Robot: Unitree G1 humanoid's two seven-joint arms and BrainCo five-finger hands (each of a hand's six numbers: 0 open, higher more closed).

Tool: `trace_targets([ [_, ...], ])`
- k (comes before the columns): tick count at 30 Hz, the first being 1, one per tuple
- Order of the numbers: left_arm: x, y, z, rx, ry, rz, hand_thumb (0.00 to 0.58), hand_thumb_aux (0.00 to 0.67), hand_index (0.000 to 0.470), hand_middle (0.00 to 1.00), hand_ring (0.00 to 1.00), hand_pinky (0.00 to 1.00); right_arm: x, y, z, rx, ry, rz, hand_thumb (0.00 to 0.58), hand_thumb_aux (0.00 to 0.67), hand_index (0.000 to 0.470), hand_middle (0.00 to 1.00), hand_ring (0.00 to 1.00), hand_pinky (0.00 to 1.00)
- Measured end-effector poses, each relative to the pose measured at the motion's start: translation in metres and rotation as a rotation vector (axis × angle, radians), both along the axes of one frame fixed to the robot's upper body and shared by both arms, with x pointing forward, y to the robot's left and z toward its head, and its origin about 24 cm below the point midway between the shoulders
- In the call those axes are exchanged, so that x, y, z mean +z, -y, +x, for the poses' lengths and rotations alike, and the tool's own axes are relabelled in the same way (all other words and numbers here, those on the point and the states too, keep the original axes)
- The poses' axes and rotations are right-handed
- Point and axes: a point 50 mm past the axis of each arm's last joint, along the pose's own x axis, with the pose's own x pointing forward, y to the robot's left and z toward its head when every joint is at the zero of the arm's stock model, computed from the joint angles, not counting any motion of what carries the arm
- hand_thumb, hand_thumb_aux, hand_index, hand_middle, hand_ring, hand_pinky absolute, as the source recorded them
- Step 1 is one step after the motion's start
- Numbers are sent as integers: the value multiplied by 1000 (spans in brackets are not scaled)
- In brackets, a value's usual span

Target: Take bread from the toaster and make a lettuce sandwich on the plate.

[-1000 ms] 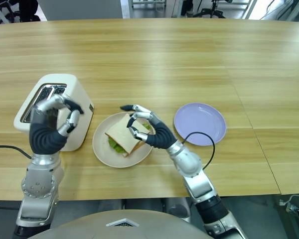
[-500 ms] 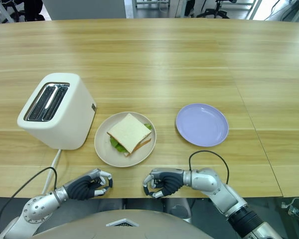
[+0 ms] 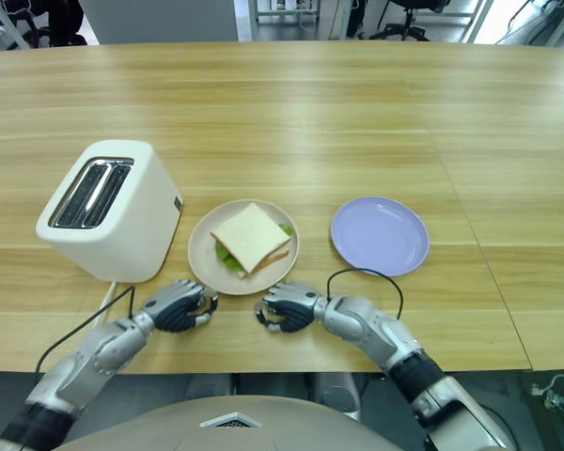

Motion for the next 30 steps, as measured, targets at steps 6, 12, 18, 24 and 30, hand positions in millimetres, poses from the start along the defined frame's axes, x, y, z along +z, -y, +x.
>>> trace_targets([
  [6,4,26,68,39,171,69,580,670,460,1000,1000,1000,3,-16,52,-121,254,-53,580,670,460,1000,1000,1000],
  [12,9,15,101,140,279,142,580,670,460,1000,1000,1000,8,-9,84,-245,388,-58,580,670,460,1000,1000,1000],
  [18,22,1,85,154,369,146,580,670,460,988,988,988,19,-6,80,-252,405,67,580,670,460,996,996,996],
  [24,41,-2,25,235,339,-174,0,0,0,435,435,435,32,7,32,-249,109,435,248,163,112,325,325,325],
  [30,78,9,-33,218,178,-868,0,0,0,0,0,0,77,28,-14,-194,-279,899,0,0,0,0,0,0],
])
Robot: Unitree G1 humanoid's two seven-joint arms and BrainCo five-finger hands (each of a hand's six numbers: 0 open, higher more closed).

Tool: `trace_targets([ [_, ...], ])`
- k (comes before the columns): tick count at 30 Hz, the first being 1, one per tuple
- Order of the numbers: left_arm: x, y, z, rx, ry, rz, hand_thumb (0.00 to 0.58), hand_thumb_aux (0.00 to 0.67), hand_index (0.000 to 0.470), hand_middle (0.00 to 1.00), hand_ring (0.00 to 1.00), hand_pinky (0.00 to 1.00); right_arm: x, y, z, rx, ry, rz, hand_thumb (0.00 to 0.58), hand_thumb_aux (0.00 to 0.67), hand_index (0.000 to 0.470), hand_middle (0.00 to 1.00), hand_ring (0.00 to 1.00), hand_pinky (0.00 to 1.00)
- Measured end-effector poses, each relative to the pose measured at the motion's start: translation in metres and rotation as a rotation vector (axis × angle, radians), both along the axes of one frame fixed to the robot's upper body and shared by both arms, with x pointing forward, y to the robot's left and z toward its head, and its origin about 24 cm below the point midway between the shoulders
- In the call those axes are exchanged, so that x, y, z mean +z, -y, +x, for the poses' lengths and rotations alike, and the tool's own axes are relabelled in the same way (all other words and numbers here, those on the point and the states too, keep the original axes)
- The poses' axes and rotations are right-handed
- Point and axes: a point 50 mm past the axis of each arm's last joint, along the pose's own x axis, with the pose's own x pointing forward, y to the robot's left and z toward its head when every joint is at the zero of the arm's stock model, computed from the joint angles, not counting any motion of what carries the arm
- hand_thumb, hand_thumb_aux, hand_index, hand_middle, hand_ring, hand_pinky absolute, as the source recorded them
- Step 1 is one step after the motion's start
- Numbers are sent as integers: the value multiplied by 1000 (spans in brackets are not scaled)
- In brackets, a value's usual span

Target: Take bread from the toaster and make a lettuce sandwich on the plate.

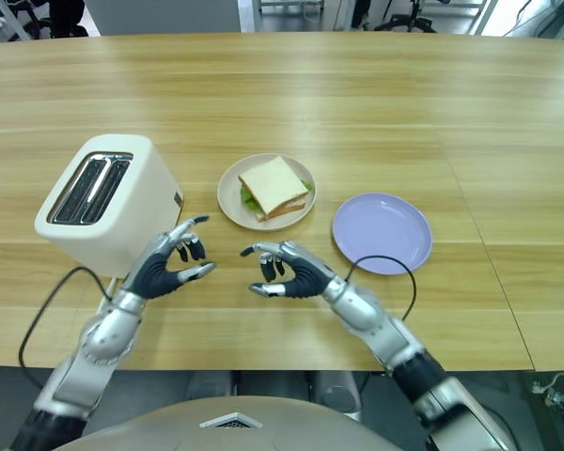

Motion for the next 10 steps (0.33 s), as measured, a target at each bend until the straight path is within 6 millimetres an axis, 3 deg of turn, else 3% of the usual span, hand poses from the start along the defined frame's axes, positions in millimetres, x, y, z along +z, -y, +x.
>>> trace_targets([
  [3,6,0,-19,-74,-26,-215,0,0,0,0,0,0,18,19,-6,9,-118,204,0,0,0,0,0,0],
  [10,10,-6,-34,-117,-5,-382,0,0,0,0,0,0,25,46,-13,2,-205,392,0,0,0,0,0,0],
])
